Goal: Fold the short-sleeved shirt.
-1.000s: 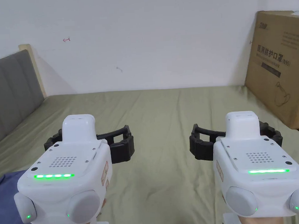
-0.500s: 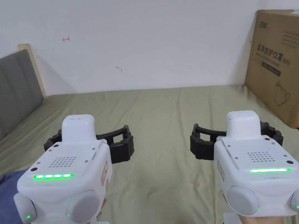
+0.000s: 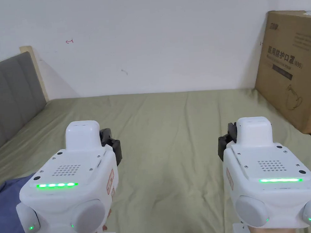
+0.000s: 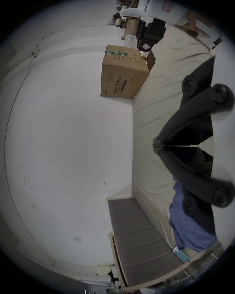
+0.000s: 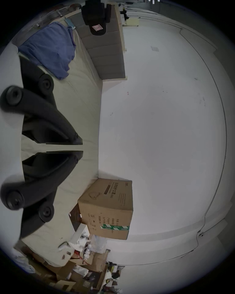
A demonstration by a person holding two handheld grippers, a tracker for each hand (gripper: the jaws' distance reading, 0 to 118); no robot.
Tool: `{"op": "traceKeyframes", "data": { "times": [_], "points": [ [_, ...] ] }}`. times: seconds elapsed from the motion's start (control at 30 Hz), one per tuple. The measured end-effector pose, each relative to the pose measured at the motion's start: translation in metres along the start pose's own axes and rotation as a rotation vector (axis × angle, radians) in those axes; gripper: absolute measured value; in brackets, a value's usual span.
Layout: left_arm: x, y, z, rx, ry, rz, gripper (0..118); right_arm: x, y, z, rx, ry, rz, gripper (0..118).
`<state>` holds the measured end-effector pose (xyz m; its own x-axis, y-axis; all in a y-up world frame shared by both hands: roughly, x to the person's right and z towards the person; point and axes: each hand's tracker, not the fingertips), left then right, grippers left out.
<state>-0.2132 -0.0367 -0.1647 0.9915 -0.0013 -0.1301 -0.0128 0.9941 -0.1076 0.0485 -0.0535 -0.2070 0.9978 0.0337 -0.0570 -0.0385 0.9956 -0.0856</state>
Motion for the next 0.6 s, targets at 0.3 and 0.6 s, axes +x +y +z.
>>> {"op": "traceKeyframes", "data": {
  "times": [0.3, 0.6],
  "points": [
    [-0.001, 0.001, 0.000, -0.003, -0.046, 0.000, 0, 0.004, -0.002, 0.000, -0.025, 0.036, -0.027, 0],
    [-0.012, 0.007, 0.004, -0.001, -0.032, -0.005, 0, -0.008, 0.005, -0.003, -0.052, 0.085, -0.013, 0]
  ]
}}
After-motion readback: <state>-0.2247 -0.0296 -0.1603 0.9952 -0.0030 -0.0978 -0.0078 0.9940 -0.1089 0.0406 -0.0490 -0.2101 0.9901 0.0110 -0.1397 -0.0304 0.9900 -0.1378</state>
